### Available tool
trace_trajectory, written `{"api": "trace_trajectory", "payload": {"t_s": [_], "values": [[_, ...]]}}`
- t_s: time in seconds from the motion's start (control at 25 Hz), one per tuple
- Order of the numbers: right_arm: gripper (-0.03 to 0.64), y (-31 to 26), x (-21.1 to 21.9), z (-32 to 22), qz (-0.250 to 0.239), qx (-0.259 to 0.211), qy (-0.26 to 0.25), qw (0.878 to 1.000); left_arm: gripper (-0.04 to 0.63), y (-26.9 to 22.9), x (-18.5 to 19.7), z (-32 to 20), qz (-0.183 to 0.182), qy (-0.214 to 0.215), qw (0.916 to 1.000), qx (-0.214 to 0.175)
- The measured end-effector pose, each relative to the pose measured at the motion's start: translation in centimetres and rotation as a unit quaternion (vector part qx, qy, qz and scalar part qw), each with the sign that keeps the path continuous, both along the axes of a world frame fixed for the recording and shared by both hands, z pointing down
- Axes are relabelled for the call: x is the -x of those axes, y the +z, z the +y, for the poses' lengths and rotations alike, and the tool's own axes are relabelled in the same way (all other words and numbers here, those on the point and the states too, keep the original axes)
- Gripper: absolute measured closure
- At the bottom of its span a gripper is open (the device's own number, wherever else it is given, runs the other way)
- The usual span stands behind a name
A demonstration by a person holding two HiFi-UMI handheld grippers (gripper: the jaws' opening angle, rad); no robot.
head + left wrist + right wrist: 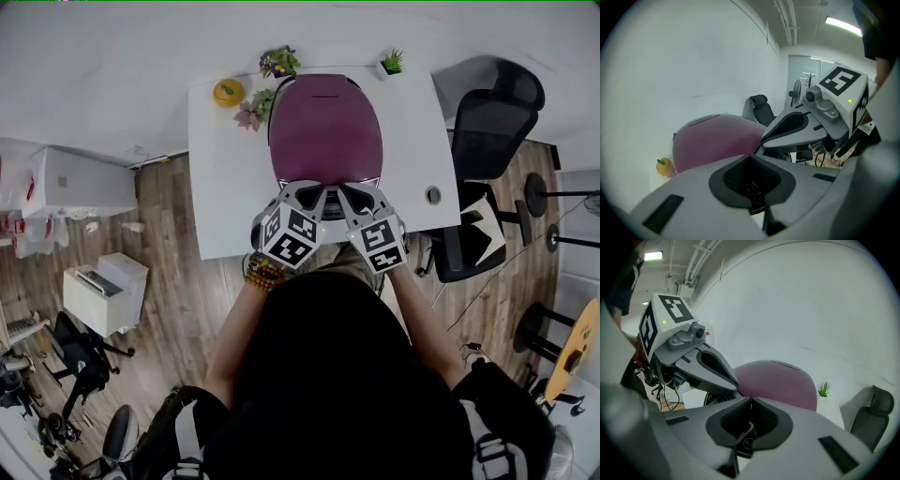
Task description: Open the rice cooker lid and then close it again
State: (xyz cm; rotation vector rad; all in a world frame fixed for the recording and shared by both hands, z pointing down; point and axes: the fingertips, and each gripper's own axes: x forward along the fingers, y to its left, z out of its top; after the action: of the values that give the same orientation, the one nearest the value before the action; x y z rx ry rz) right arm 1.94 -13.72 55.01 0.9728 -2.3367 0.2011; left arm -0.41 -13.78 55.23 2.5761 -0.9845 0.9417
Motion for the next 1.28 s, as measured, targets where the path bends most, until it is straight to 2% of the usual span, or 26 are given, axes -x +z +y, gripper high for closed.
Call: {"api": "trace_trajectory", "payload": {"t_s": [0.36,0.76,1.0,1.28], "values": [[0.586,0.11,-0.05,0.05,0.003,-0.003,0.002,1.0,0.571,0.05,-0.06,0.05,0.01,0.008,0.9999,0.005],[0.588,0.26,0.07,0.17,0.035,0.0,-0.004,0.999,0.571,0.09,-0.09,0.16,0.012,0.021,0.9995,0.019],[0.588,0.43,0.1,0.11,0.035,0.019,-0.003,0.999,0.571,0.24,-0.11,0.23,0.003,0.024,0.9996,0.017],[0.588,0.44,0.07,0.15,0.032,0.015,-0.001,0.999,0.571,0.2,-0.16,0.32,-0.002,0.024,0.9997,-0.003]]}}
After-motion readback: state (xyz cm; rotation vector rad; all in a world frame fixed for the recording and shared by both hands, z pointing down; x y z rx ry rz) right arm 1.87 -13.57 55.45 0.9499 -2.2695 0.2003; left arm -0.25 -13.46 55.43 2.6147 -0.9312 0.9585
